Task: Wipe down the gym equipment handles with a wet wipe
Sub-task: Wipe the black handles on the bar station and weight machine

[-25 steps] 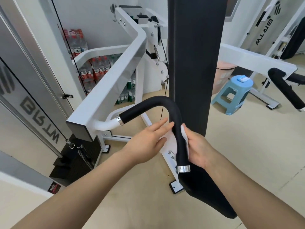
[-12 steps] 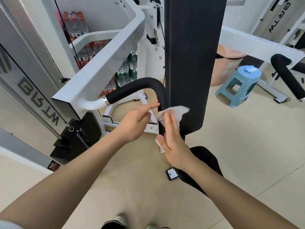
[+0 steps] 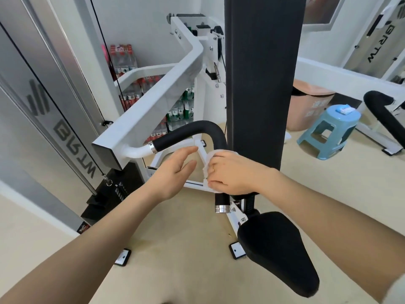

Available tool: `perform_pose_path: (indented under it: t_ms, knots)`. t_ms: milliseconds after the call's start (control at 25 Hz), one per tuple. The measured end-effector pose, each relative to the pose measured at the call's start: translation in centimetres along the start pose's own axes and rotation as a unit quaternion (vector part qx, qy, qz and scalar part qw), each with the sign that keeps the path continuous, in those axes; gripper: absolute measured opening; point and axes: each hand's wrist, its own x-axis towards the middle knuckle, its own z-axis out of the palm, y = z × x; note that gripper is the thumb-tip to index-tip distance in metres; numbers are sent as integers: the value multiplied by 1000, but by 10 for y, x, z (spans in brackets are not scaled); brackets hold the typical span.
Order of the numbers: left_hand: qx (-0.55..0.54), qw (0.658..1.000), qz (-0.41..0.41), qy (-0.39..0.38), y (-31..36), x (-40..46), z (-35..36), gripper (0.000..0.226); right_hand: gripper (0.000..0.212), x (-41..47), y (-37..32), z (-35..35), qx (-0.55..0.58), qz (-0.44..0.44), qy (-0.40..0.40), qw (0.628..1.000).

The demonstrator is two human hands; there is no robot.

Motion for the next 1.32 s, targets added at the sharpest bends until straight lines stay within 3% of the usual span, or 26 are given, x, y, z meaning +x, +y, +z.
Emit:
perform_pose_path:
  t_ms: [120,200,280,360,440,480,520,600,680,800,880,920,1000,1120,1320]
  knots:
    - [8,1000,6,-3,6,-2,3,40,36,6,20,12,139,117,79,980]
    - [3,1000,2,-12,8,-4,7,41,51,12,13,20,357,203,116,904]
    - [0,999,-11,-34,8,-7,15,42,64,14,-8,24,565,247,172,768]
    - [3,998,-16,-53,8,-11,22,43,61,10,-26,31,719,300,213,590]
    - [9,998,-6,-59,9,-14,29,43,41,-1,-32,33,848,322,156,391]
    - [12,998,-1,-59,10,-15,32,43,34,-5,-31,32,874,316,117,349]
    - [12,998,-1,-56,10,-16,33,44,31,-6,-26,32,876,314,91,356]
    - [-5,999,-15,-49,12,-17,34,46,24,2,-23,27,824,342,114,438]
    - [-37,998,-27,-36,12,-17,34,47,29,6,-34,22,708,368,178,576]
    - [-74,997,-21,-13,11,-19,35,44,68,-19,-65,47,506,271,190,796]
    - [-84,996,-8,-11,9,-20,38,41,71,-40,-59,62,320,197,175,910]
    - [-86,996,-7,-12,8,-20,38,40,70,-42,-45,61,254,163,160,940]
    - [-83,996,-12,-12,7,-18,37,42,66,-34,-17,50,187,123,139,965]
    - [-65,998,-17,-12,4,-12,31,45,54,-19,-6,39,175,136,144,964]
    - [-52,998,-27,-22,-7,-6,14,42,47,-42,-22,50,85,31,118,989]
